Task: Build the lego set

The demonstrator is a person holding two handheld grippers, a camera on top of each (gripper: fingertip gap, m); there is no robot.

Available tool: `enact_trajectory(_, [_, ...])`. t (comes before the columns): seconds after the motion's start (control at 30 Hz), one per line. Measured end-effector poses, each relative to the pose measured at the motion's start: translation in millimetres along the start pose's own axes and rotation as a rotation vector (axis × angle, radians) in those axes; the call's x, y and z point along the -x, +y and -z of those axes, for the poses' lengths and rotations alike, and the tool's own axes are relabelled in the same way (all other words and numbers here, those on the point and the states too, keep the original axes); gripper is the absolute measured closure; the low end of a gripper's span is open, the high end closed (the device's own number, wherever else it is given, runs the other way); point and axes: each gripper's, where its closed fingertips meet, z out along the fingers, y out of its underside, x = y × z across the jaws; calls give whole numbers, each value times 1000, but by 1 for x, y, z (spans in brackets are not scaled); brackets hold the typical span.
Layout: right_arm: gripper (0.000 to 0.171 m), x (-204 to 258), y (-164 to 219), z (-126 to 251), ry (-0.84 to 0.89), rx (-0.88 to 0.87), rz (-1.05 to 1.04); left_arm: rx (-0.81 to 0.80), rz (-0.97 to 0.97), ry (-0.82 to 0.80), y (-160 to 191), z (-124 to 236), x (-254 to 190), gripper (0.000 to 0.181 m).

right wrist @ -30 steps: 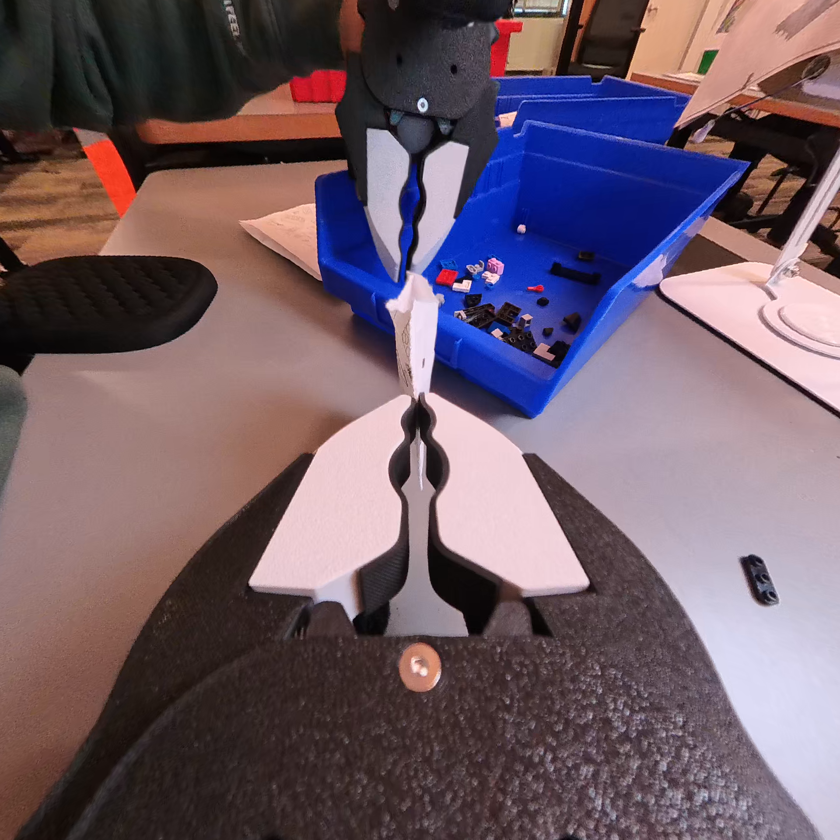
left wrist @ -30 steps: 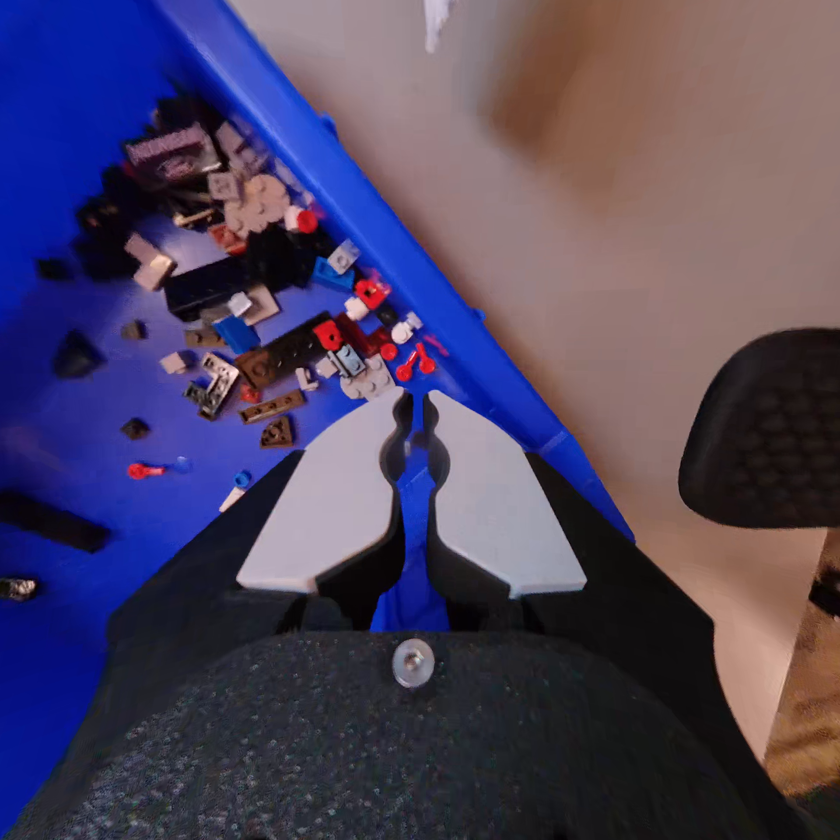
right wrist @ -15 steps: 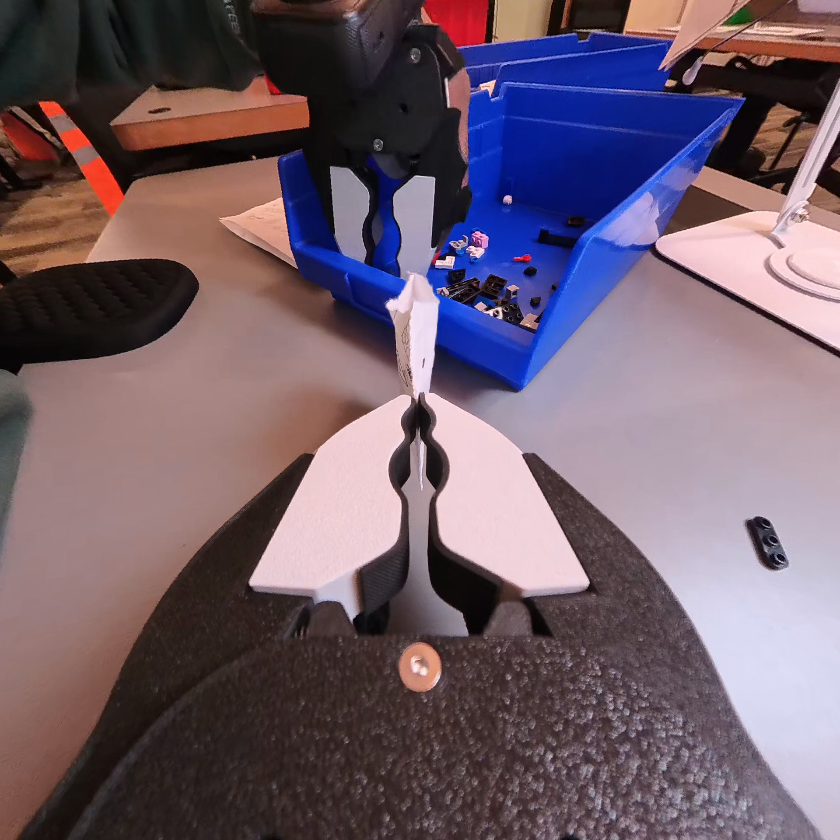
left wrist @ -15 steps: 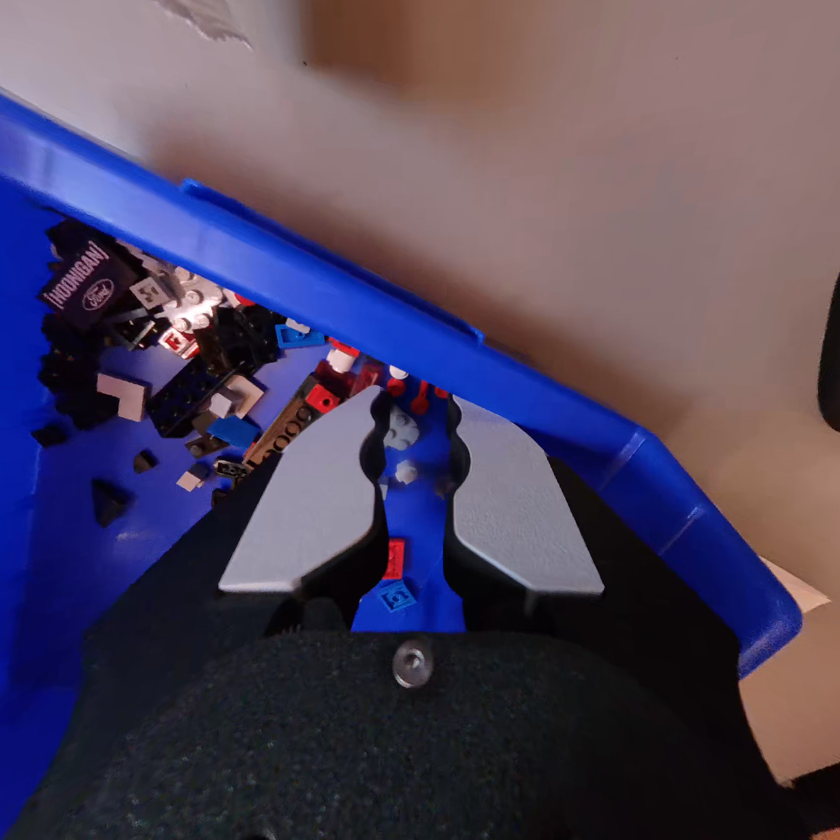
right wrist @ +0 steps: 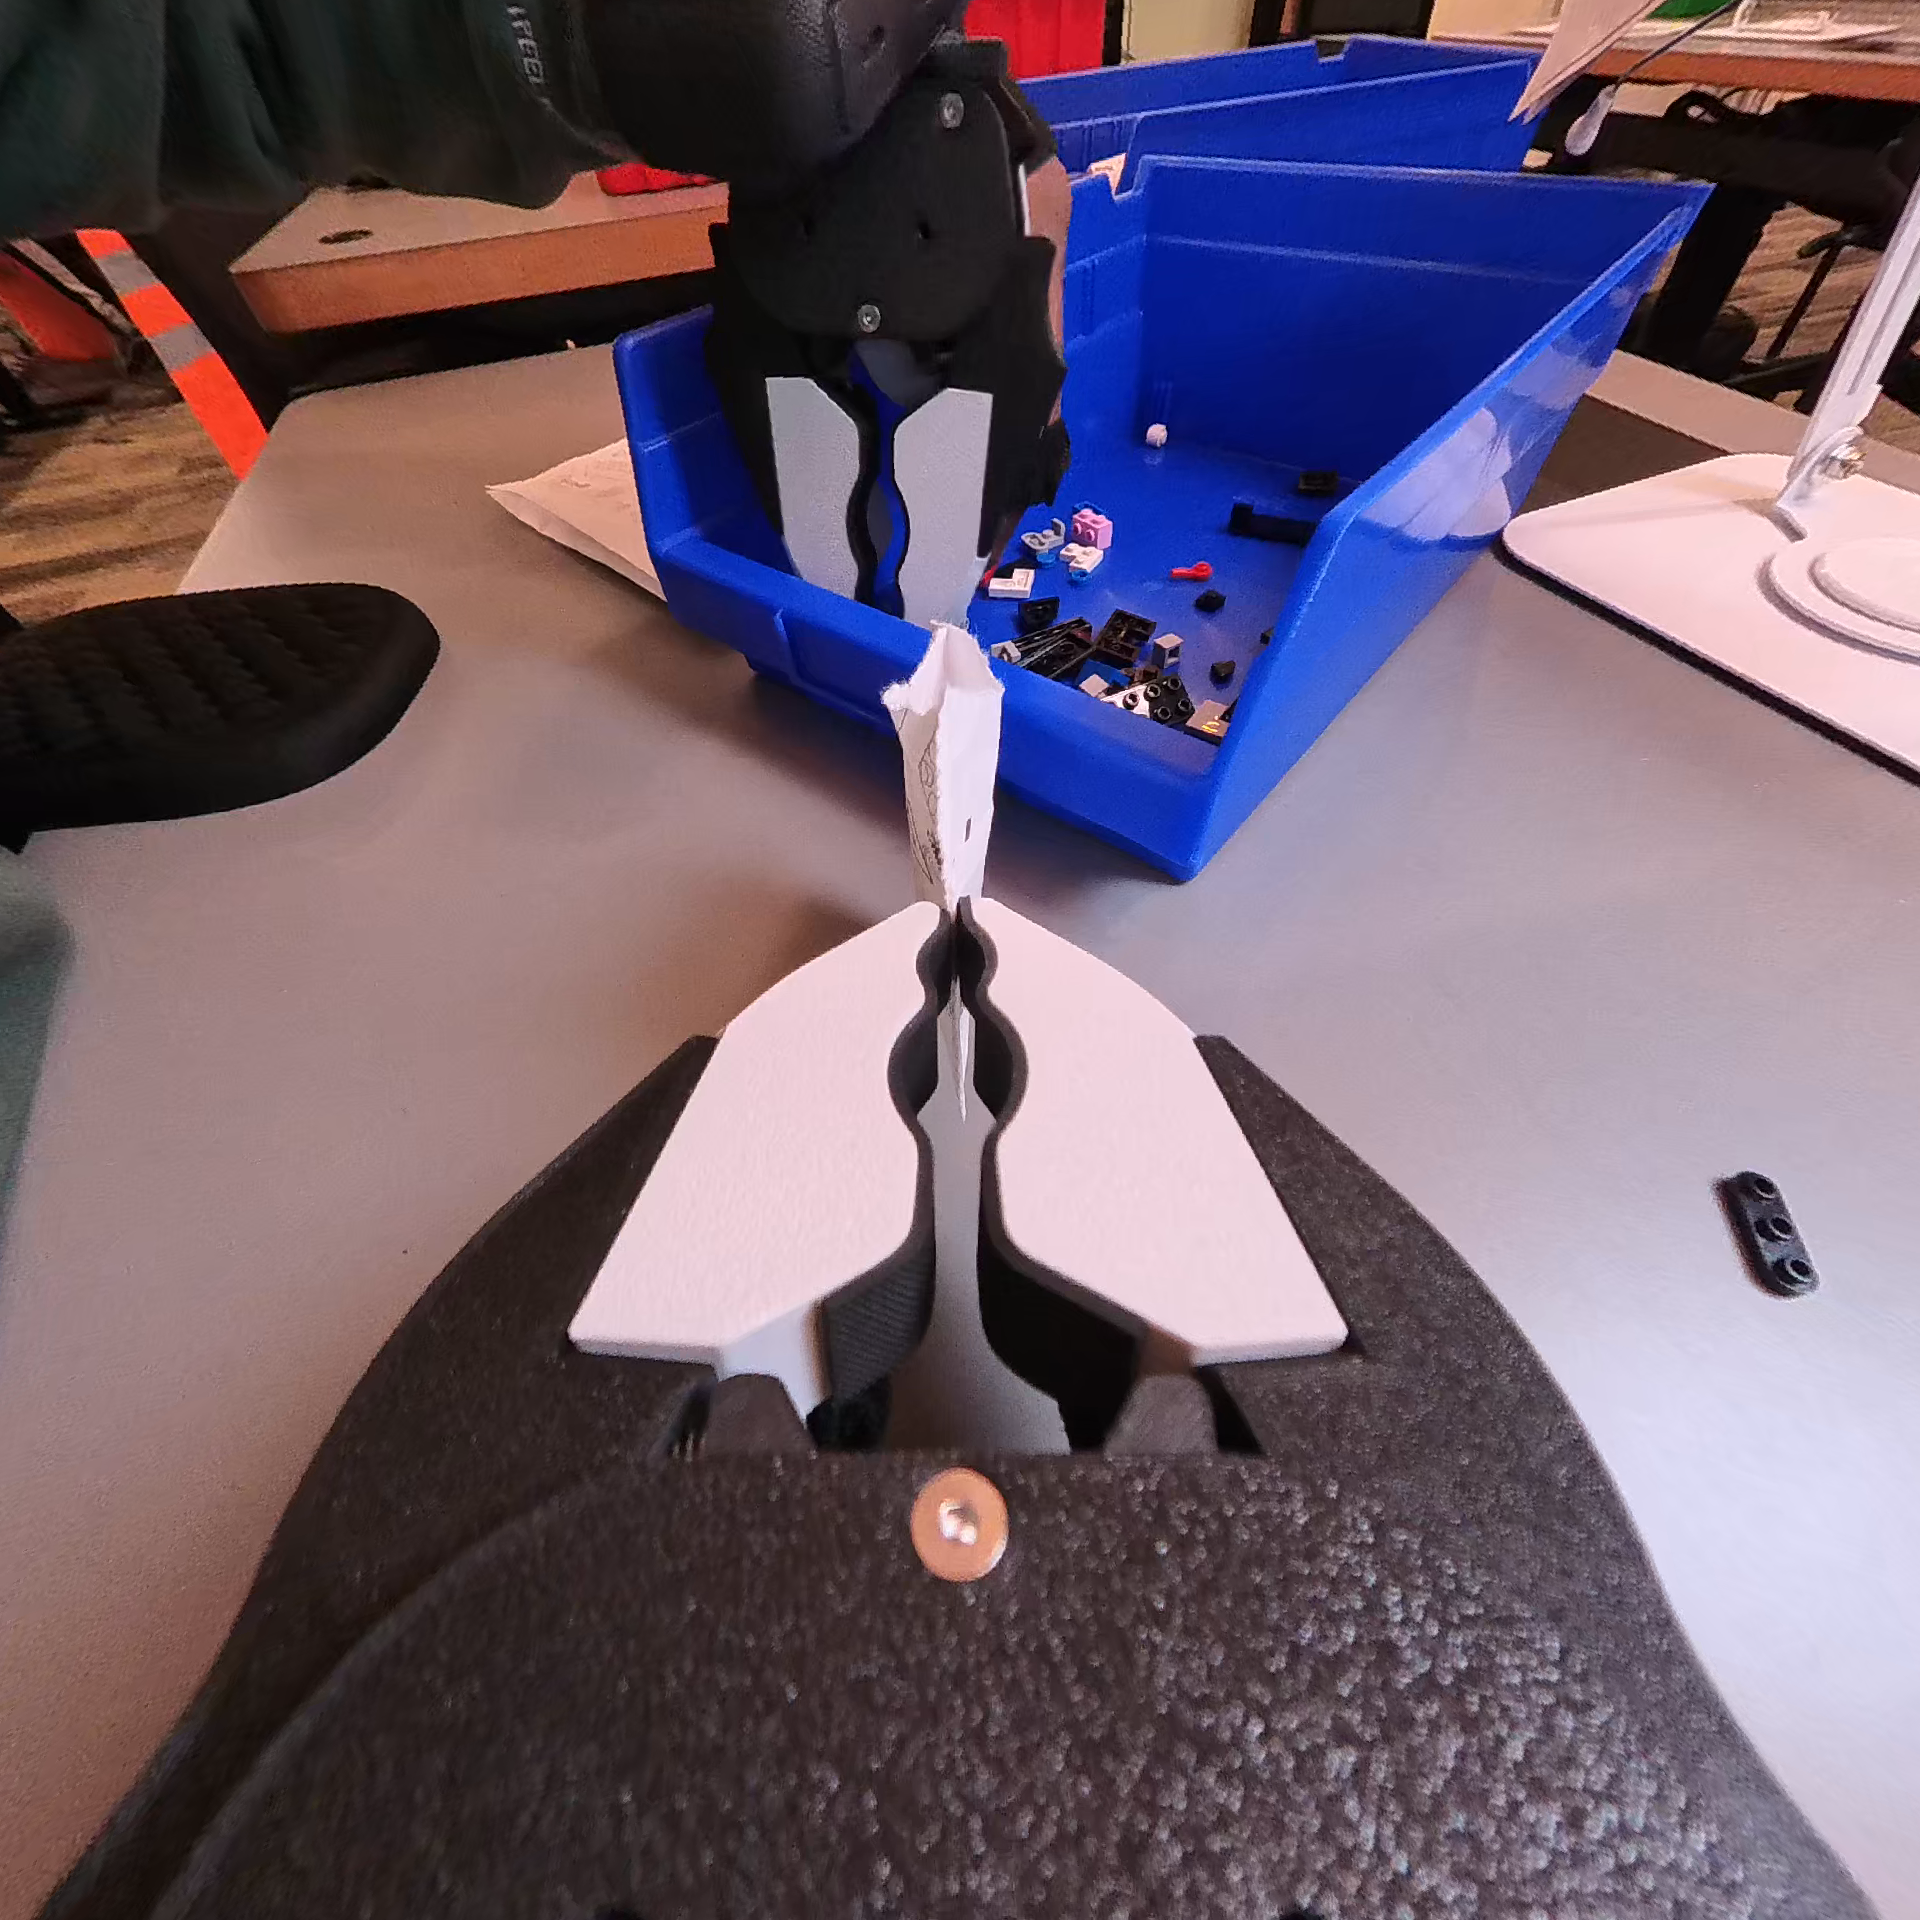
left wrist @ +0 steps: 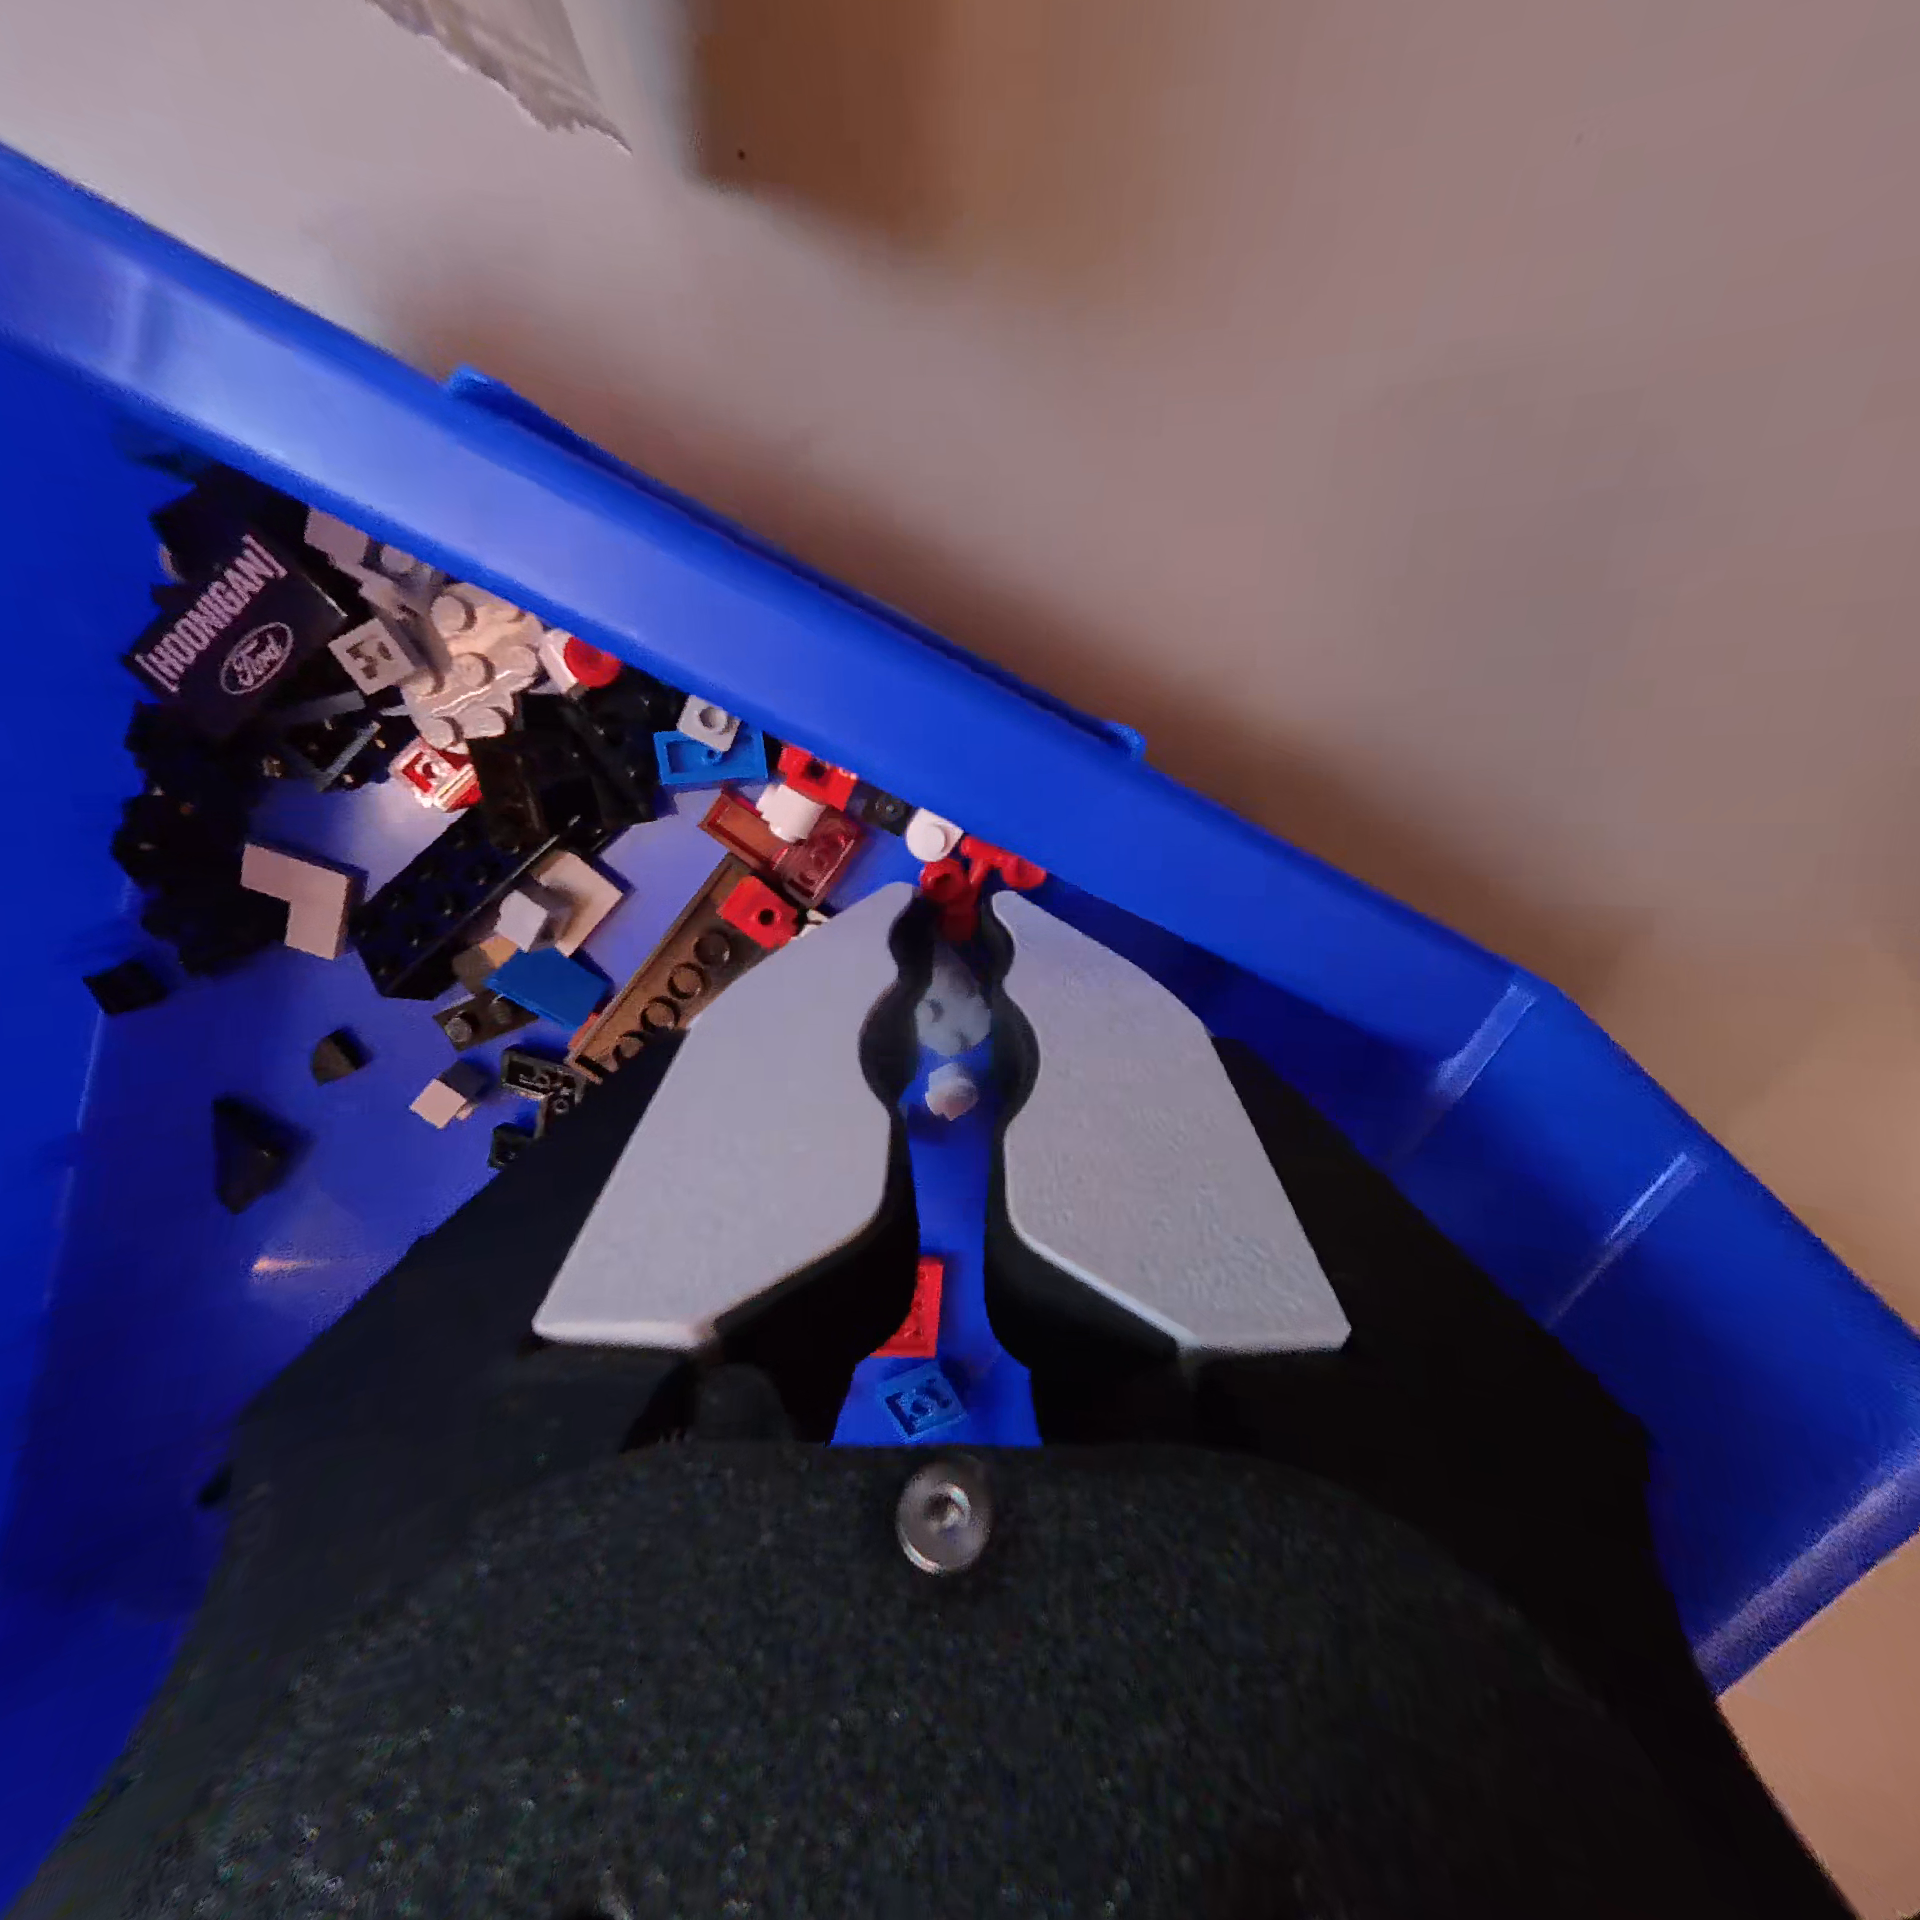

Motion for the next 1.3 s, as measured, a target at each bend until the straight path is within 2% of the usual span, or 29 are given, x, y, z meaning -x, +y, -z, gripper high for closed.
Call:
enact_trajectory(0.23, [171, -1, 0, 0, 4, 0, -5, 12, 10, -14, 3, 1, 4, 174])
enact_trajectory(0.5, [171, -1, 0, -1, 2, 1, -9, -26, 36, -64, 3, 19, 9, 174])
enact_trajectory(0.73, [171, 1, 0, -2, -5, 4, -2, -21, 81, 46, 2, 17, -7, 173])
enact_trajectory(0.77, [171, 1, 0, -2, -6, 4, -2, -32, 96, 66, 0, 18, -8, 169])
enact_trajectory(0.83, [171, 2, 0, -2, -7, 3, -2, -60, 121, 49, -3, 21, -1, 169])
enact_trajectory(1.3, [171, 3, 1, -2, -15, 6, 1, -29, 76, -18, 0, 5, 13, 171])
